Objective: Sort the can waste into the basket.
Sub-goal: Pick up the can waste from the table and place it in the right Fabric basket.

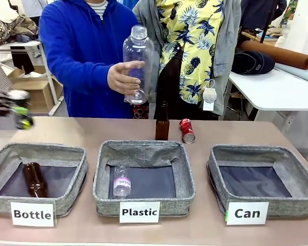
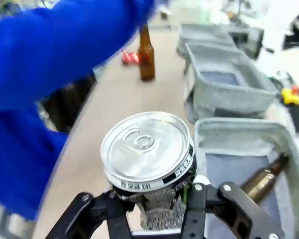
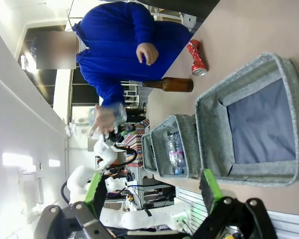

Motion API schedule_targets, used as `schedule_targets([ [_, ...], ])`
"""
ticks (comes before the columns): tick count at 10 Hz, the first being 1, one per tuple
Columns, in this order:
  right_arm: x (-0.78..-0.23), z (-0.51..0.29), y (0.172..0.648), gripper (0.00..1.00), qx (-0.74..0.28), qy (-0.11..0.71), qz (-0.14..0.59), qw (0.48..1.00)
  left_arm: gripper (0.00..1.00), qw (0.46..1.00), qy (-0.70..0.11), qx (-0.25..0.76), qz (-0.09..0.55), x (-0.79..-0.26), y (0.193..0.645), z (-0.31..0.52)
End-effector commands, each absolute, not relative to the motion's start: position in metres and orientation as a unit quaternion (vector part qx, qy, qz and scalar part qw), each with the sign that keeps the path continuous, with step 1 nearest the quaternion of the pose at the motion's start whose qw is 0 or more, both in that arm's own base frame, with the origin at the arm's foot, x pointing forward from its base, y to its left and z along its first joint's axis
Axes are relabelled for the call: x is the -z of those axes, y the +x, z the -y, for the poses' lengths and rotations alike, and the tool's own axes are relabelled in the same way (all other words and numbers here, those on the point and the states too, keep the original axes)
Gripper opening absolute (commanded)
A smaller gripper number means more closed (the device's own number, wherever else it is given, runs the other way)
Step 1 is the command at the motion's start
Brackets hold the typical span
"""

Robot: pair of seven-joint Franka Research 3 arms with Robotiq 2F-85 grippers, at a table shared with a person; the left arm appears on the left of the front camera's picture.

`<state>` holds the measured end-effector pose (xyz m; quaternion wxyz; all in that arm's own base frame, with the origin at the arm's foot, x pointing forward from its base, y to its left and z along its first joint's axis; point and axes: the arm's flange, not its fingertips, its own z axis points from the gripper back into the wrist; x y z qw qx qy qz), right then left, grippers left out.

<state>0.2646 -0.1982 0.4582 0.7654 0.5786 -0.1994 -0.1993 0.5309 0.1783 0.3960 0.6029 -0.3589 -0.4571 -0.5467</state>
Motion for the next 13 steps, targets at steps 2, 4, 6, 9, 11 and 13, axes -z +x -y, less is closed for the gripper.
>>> schedule_targets([
  [2, -0.459, 0.2, 0.266, 1.0, 0.189, 0.585, 0.213, 0.759, 0.31, 0.518, -0.316, 0.509, 0.61, -0.432, 0.446, -0.225],
  [4, -0.459, 0.2, 0.266, 1.0, 0.189, 0.585, 0.213, 0.759, 0.31, 0.524, -0.315, 0.504, 0.61, -0.428, 0.425, -0.234],
  [6, -0.459, 0.2, 0.266, 1.0, 0.189, 0.585, 0.213, 0.759, 0.31, 0.519, -0.324, 0.499, 0.614, -0.423, 0.423, -0.238],
  [9, -0.459, 0.2, 0.266, 1.0, 0.189, 0.585, 0.213, 0.759, 0.31, 0.527, -0.316, 0.491, 0.618, -0.432, 0.42, -0.247],
  [11, -0.459, 0.2, 0.266, 1.0, 0.189, 0.585, 0.213, 0.759, 0.31, 0.527, -0.316, 0.491, 0.618, -0.432, 0.42, -0.247],
  [13, -0.459, 0.2, 0.266, 1.0, 0.189, 0.585, 0.213, 0.759, 0.37, 0.527, -0.316, 0.491, 0.617, -0.428, 0.422, -0.247],
])
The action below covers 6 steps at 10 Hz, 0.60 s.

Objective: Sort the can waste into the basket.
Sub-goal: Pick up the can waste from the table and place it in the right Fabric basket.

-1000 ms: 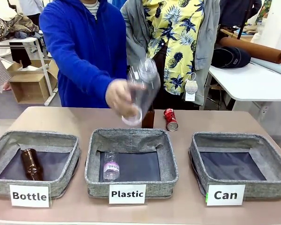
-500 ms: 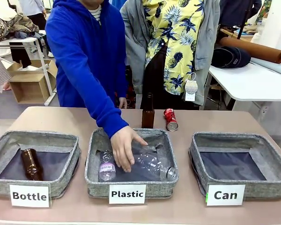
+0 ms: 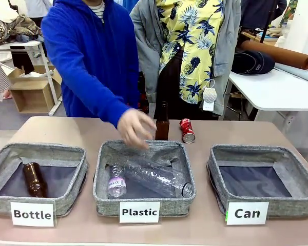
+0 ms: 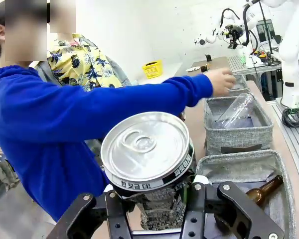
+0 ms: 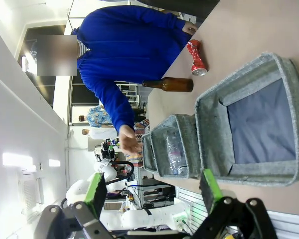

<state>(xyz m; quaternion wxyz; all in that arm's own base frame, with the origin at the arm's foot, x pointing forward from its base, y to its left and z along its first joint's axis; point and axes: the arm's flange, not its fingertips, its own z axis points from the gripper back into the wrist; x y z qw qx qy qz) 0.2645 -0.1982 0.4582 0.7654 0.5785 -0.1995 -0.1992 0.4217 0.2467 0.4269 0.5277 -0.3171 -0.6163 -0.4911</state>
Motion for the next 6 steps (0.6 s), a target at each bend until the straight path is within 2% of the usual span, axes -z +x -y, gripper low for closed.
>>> schedule_targets([
  [1, -0.459, 0.2, 0.266, 1.0, 0.189, 0.585, 0.213, 0.759, 0.37, 0.515, -0.341, 0.505, 0.603, -0.437, 0.419, -0.212],
  [2, -0.458, 0.198, 0.265, 1.0, 0.199, 0.579, 0.2, 0.765, 0.37, 0.462, -0.38, 0.575, 0.559, -0.453, 0.413, -0.155],
  [3, -0.494, 0.212, 0.248, 1.0, 0.169, 0.554, 0.23, 0.782, 0.37, 0.404, -0.41, 0.638, 0.511, -0.466, 0.407, -0.106],
  [4, -0.524, 0.225, 0.229, 1.0, 0.15, 0.533, 0.208, 0.806, 0.37, 0.365, -0.434, 0.685, 0.456, -0.474, 0.404, -0.058],
  [6, -0.573, 0.247, 0.189, 1.0, 0.129, 0.517, 0.206, 0.821, 0.37, 0.298, -0.47, 0.75, 0.357, -0.482, 0.405, 0.038],
])
